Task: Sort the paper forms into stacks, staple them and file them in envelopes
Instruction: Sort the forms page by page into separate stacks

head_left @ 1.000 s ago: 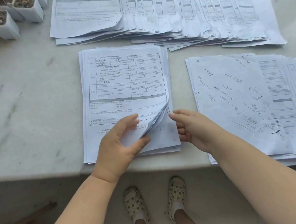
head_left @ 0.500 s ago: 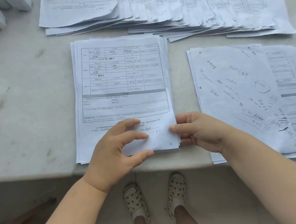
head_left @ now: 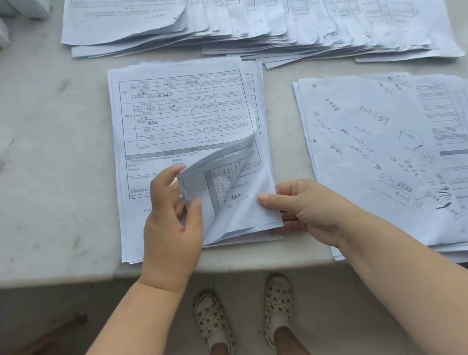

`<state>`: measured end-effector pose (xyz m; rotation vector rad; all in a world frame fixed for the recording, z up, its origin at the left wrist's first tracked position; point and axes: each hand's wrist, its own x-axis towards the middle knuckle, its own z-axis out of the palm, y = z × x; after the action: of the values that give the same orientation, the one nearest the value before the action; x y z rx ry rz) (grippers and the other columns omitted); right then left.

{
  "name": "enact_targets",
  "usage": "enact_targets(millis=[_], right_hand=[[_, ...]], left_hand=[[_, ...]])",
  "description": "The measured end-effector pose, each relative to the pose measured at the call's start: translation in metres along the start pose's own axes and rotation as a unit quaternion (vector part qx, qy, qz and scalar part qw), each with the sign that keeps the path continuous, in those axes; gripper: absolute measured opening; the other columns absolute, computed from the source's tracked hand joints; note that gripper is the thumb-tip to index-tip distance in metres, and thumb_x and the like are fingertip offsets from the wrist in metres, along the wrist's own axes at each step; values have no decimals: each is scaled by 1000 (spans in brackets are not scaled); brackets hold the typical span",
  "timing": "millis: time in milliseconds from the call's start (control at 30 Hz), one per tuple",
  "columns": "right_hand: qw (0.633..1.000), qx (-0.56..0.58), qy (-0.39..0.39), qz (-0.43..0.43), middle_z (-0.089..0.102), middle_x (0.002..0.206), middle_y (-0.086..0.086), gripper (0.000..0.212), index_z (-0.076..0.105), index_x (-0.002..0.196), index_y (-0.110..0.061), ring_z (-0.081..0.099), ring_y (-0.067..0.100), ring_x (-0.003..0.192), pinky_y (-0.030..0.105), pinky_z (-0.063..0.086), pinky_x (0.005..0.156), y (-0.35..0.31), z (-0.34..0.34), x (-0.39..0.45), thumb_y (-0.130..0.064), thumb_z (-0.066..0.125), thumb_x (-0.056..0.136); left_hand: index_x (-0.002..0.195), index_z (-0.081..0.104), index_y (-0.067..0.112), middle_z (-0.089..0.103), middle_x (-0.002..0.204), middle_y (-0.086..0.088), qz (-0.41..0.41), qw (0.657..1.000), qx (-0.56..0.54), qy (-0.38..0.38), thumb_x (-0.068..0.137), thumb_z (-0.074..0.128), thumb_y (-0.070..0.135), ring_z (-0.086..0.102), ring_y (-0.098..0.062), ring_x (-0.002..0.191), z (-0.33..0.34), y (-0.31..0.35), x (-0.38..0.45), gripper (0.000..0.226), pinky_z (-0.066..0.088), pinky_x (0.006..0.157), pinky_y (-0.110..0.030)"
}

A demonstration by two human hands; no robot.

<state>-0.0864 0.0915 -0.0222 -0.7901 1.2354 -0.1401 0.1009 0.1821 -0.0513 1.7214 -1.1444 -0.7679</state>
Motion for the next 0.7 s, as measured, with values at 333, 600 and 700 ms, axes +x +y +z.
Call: enact_targets(millis=[333, 600, 700], right_hand=[[1000, -15, 11, 14, 73, 92, 10, 31, 68, 100, -7, 67, 20, 72, 25, 55, 59, -7, 6, -1, -36, 61, 92], [998, -18, 43, 41, 75, 85, 6, 53, 72, 108, -11, 69, 16, 66, 26, 49, 59, -11, 10, 3, -57, 57, 87], [997, -26, 60, 42, 75, 80, 6, 51, 73, 100, -10, 67, 17, 62, 26, 50, 55, -13, 13, 3, -57, 58, 86]], left_hand=[[74, 66, 25, 69, 84, 18, -19, 997, -57, -56, 79, 61, 40, 63, 0, 82, 1, 0, 0, 16, 44, 78, -15], [64, 62, 40, 60, 103, 17, 13, 991, -3, -136, 75, 65, 49, 58, -4, 104, -5, -2, -2, 15, 36, 88, -9], [65, 58, 45, 58, 103, 20, 31, 991, 19, -130, 82, 61, 47, 57, -1, 103, -5, -3, -3, 17, 35, 87, -8]])
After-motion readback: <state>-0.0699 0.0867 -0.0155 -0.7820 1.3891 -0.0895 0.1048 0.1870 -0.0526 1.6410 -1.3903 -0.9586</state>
